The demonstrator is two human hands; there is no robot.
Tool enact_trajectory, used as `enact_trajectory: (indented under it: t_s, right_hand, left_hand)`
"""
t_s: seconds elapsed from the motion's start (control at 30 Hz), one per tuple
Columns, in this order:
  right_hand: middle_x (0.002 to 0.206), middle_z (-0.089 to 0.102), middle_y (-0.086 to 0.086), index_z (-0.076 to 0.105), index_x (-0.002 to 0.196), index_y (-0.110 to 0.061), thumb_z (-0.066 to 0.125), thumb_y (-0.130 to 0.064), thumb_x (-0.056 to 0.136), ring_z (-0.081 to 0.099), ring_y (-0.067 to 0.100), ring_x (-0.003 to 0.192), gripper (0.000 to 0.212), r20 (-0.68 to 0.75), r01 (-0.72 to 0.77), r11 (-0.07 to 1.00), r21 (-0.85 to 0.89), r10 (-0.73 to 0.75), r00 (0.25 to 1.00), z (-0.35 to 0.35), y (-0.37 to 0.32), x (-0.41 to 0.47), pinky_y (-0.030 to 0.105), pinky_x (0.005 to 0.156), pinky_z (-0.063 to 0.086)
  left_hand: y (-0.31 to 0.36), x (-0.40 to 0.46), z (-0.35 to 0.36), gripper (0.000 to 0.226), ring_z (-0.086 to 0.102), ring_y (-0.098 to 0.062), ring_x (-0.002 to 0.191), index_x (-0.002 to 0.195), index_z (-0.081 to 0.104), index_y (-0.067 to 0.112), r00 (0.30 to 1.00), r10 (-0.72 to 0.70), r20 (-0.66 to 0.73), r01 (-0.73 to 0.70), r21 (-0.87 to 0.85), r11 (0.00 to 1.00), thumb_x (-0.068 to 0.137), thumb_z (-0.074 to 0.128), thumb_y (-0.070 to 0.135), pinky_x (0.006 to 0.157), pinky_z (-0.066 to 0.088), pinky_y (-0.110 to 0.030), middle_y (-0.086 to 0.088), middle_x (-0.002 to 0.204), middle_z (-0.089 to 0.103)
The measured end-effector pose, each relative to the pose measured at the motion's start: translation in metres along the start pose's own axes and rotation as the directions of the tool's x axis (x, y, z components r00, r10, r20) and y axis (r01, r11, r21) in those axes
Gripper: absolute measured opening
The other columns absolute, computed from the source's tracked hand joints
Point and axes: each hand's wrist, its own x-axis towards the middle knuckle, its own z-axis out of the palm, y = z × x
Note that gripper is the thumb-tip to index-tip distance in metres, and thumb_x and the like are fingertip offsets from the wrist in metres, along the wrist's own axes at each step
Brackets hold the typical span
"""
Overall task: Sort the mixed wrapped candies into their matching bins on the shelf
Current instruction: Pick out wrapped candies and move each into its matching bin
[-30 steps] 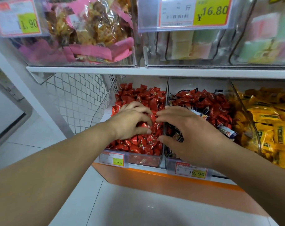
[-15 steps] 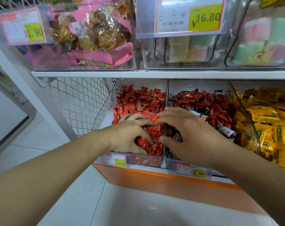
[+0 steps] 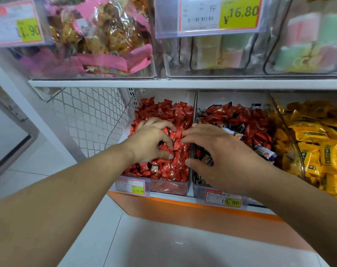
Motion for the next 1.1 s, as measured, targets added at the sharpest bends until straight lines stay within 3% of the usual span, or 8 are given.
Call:
enact_trajectory:
  t_s: [0.2,0.33,0.43,0.53,0.67,0.87,0.97,1.1]
  right_hand:
    - [0.158,0.036,-0.024,0.046,0.15,-0.037,0.059,-0.049,0.1,0.009,-0.007,0.15,0.053,0.003,-0.007,1.0,0.0,0.007,1.0,-0.001,-0.001,0.0,-0.003,0.103,-0.007]
    - [0.158,0.035,-0.025,0.046,0.15,-0.039,0.058,-0.048,0.1,0.008,-0.008,0.15,0.052,0.002,-0.016,1.0,0.009,0.016,1.0,-0.001,-0.001,0.0,0.006,0.111,-0.003]
    - [0.159,0.032,-0.026,0.043,0.152,-0.041,0.057,-0.049,0.101,0.006,-0.009,0.15,0.054,0.007,-0.027,1.0,0.012,0.027,1.0,-0.002,-0.002,0.0,0.003,0.106,-0.006]
    - [0.161,0.029,-0.025,0.04,0.154,-0.04,0.055,-0.05,0.101,0.006,-0.007,0.151,0.055,0.009,-0.032,0.999,0.009,0.031,0.999,-0.004,-0.003,0.0,0.013,0.116,0.0]
    - [0.161,0.032,-0.023,0.043,0.153,-0.035,0.056,-0.049,0.102,0.007,-0.005,0.152,0.055,0.012,-0.028,1.0,0.003,0.028,1.0,-0.003,-0.003,-0.001,0.007,0.111,-0.006]
    - [0.161,0.032,-0.024,0.043,0.153,-0.036,0.055,-0.048,0.102,0.006,-0.005,0.152,0.053,0.008,-0.032,0.999,-0.012,0.033,0.999,0.0,-0.003,-0.001,0.003,0.104,-0.012]
    - [0.161,0.033,-0.023,0.044,0.152,-0.035,0.055,-0.048,0.102,0.006,-0.005,0.152,0.053,0.011,-0.028,1.0,-0.013,0.028,1.0,0.0,-0.002,0.0,0.003,0.105,-0.011]
    - [0.16,0.033,-0.023,0.044,0.152,-0.036,0.055,-0.05,0.102,0.007,-0.005,0.151,0.053,0.027,-0.022,1.0,-0.019,0.022,0.999,-0.002,-0.002,0.001,0.005,0.106,-0.009]
  left_hand:
    - [0.005,0.003,-0.006,0.022,0.028,-0.015,0.141,0.097,0.079,0.042,0.996,-0.081,-0.036,0.08,-0.019,0.997,0.078,0.083,0.053,0.116,0.019,-0.042,0.025,0.144,0.046]
    - [0.013,-0.003,-0.012,0.019,0.026,-0.013,0.144,0.1,0.076,0.046,0.993,-0.117,-0.016,0.114,-0.129,0.985,0.083,0.082,0.044,0.12,0.015,-0.044,0.027,0.147,0.045]
    - [0.022,-0.014,-0.018,0.028,0.023,-0.008,0.146,0.108,0.074,0.048,0.993,-0.112,-0.03,0.103,-0.228,0.968,0.084,0.083,0.039,0.124,0.013,-0.042,0.029,0.15,0.042]
    - [0.025,-0.03,-0.021,0.044,0.024,-0.007,0.145,0.121,0.069,0.048,0.991,-0.115,-0.071,0.096,-0.226,0.969,0.082,0.085,0.036,0.125,0.018,-0.04,0.027,0.153,0.039]
    - [0.014,-0.048,-0.023,0.062,0.018,-0.007,0.145,0.127,0.064,0.054,0.991,-0.078,0.113,0.085,-0.058,0.995,0.071,0.09,0.049,0.122,0.016,-0.037,0.03,0.155,0.029]
    - [0.007,-0.039,-0.016,0.04,0.018,-0.007,0.14,0.107,0.076,0.046,0.988,-0.028,0.15,0.02,0.053,0.998,0.07,0.088,0.055,0.117,0.016,-0.035,0.032,0.151,0.031]
    - [0.006,-0.031,-0.012,0.025,0.026,-0.009,0.134,0.099,0.078,0.042,0.998,-0.033,0.047,0.029,0.081,0.996,0.076,0.086,0.05,0.114,0.022,-0.039,0.03,0.143,0.04]
    - [0.008,-0.028,-0.009,0.02,0.036,-0.012,0.132,0.097,0.077,0.043,0.986,-0.132,-0.104,0.125,-0.072,0.99,0.079,0.086,0.039,0.117,0.026,-0.051,0.025,0.139,0.048]
